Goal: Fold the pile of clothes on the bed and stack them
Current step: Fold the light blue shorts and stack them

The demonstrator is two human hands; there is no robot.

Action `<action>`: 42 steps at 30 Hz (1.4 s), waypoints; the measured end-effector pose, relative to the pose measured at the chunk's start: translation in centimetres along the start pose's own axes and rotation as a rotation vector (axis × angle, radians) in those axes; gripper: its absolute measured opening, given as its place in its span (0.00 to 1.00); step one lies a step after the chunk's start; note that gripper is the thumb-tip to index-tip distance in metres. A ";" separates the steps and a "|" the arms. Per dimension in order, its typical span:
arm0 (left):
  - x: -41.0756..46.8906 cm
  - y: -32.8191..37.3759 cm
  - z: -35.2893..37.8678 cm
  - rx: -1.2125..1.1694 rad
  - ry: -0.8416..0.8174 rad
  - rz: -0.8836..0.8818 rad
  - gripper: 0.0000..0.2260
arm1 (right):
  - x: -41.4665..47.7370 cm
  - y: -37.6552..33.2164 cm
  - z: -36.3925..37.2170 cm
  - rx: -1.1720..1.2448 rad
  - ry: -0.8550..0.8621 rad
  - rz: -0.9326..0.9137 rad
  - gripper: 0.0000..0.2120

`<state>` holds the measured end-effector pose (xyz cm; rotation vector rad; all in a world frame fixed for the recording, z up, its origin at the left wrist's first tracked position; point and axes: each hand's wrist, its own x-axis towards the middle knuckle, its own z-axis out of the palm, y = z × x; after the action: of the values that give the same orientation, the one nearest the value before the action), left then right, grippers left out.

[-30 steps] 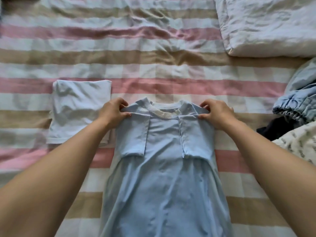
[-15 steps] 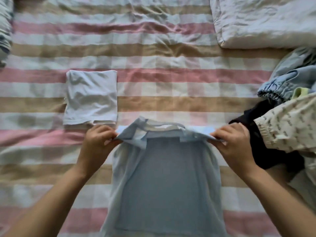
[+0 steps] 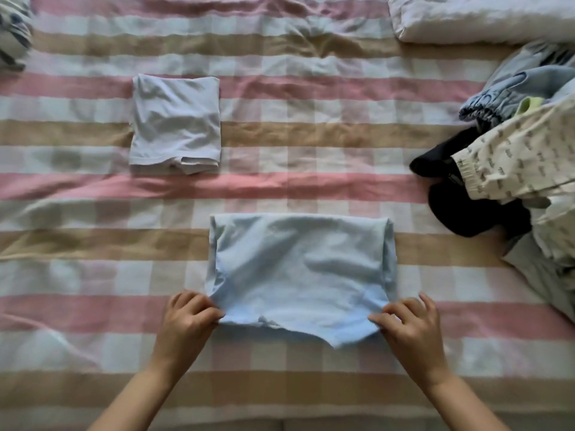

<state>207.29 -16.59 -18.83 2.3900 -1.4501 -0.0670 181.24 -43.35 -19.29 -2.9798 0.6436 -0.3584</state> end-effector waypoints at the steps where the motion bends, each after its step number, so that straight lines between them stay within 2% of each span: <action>1: -0.4 0.2 0.2 -0.003 -0.016 0.006 0.11 | -0.6 -0.1 0.1 0.005 -0.030 0.001 0.11; 3: -1.2 0.5 0.5 -0.027 -0.054 0.001 0.12 | -1.7 -0.2 0.1 0.072 -0.094 0.011 0.13; 5: -1.9 0.9 0.7 -0.132 -0.038 -0.165 0.11 | -2.3 -0.3 -0.2 0.196 -0.118 0.120 0.14; 7: -2.2 1.6 1.0 -0.360 0.079 -0.562 0.08 | -2.3 -0.9 -0.3 0.316 -0.082 0.409 0.12; 9: -1.7 2.1 1.5 -0.552 0.174 -0.961 0.04 | -1.8 -1.6 -0.2 0.424 -0.036 0.800 0.09; 11: -0.8 2.1 2.0 -0.609 0.148 -1.144 0.05 | -1.1 -2.1 0.4 0.496 -0.068 1.076 0.09; 13: 0.0 1.9 2.3 -0.619 0.064 -1.150 0.07 | -0.5 -2.3 1.0 0.447 -0.168 1.153 0.12; 15: 0.6 1.6 2.4 -0.644 0.023 -1.143 0.06 | -0.2 -2.4 1.3 0.440 -0.198 1.172 0.12; 19: -0.5 2.0 1.9 -0.684 0.120 -1.221 0.09 | -1.4 -1.7 0.7 0.492 -0.133 1.222 0.11; 22: -2.1 3.2 2.0 -0.556 0.091 -1.215 0.07 | -2.7 -1.7 0.4 0.408 -0.168 1.217 0.10; 25: -0.7 3.8 2.2 -0.479 0.152 -1.125 0.05 | -1.7 -1.6 0.7 0.306 -0.097 1.124 0.10; 29: 4.5 2.3 2.8 -0.473 0.256 -1.067 0.12 | 3.5 -0.8 1.8 0.304 -0.003 0.998 0.15; 33: 8.1 1.0 3.8 -0.329 0.245 -1.075 0.14 | 8.8 0.6 3.4 0.347 0.028 1.078 0.19; 35: 8.9 0.9 4.3 -0.248 0.212 -1.080 0.14 | 9.8 1.0 4.1 0.344 0.015 1.109 0.19; 38: 9.6 0.6 5.1 -0.249 0.244 -1.083 0.13 | 10.1 1.5 4.8 0.299 -0.049 1.092 0.17; 42: 10.3 -0.3 5.8 -0.148 0.258 -1.068 0.14 | 10.7 2.3 5.4 0.268 -0.023 1.146 0.18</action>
<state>211.22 -26.91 -22.99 2.6218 0.0418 -0.1086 191.08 -49.73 -22.53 -1.9115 1.8918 -0.2594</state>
